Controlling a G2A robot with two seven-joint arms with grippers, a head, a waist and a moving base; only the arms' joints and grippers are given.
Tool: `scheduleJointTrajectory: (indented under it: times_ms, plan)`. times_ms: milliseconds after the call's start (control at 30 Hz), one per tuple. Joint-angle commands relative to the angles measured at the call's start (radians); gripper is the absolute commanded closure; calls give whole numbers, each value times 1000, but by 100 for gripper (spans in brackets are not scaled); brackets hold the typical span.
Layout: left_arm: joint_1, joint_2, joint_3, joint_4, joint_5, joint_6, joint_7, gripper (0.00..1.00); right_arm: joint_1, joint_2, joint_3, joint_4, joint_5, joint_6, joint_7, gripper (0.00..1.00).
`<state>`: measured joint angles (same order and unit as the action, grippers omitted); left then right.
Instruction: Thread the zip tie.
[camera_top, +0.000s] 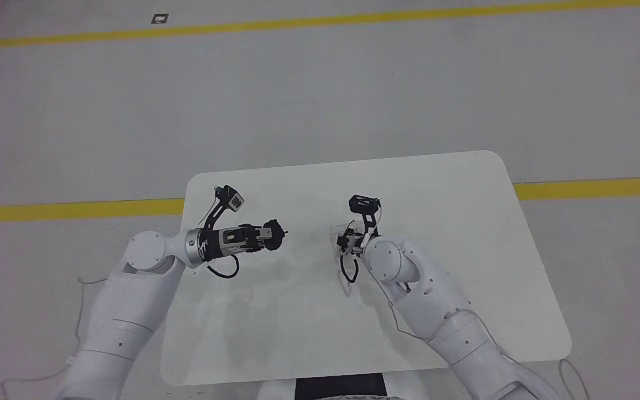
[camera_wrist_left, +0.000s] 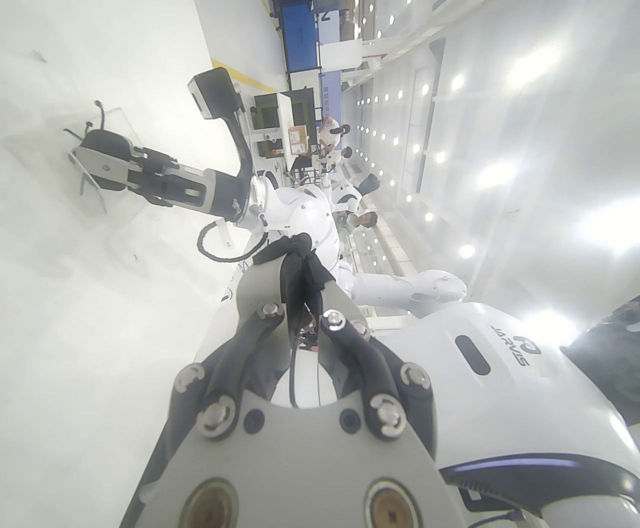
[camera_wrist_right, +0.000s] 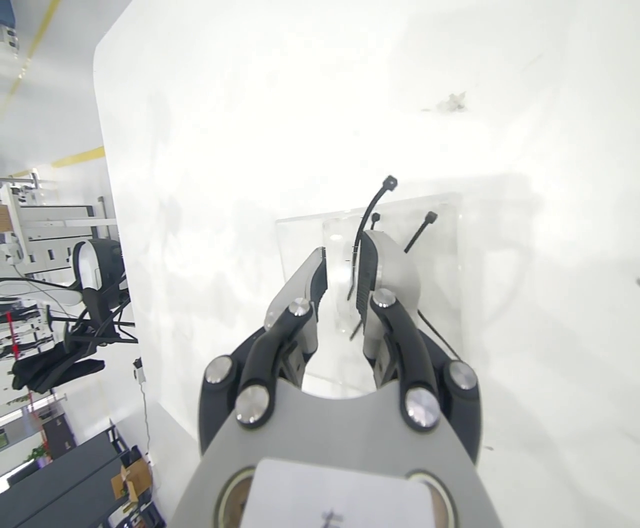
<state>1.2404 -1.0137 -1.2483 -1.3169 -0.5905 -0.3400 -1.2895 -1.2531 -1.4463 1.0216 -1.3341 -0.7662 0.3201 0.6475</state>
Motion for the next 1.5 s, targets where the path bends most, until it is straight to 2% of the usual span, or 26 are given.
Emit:
scheduleJointTrajectory:
  times_ms: [0,100,267,467,600,733,900,967,1333,1467]
  plan:
    - [0,0,0,0,0,0,0,100,5,-1,-2,9,5,-2,-3,89]
    - [0,0,0,0,0,0,0,100,9,-2,-4,16,11,-4,-8,99]
    - [0,0,0,0,0,0,0,100,-4,2,3,-10,7,-4,-14,100]
    - [0,0,0,0,0,0,0,100,-52,15,33,-92,-5,-6,-13,100]
    - [0,0,0,0,0,0,0,100,-105,26,69,-185,3,-29,-19,100]
    - [0,0,0,0,0,0,0,100,-164,40,116,-275,35,-96,-27,100]
    - [0,0,0,0,0,0,0,100,-213,54,175,-320,129,-252,-52,100]
    - [0,0,0,0,0,0,0,100,-228,55,188,-331,216,-344,-56,100]
    - [0,0,0,0,0,0,0,100,-228,55,188,-333,215,-345,-63,100]
    - [7,-3,18,-6,-15,14,21,100,-247,56,160,-405,92,-332,-204,100]
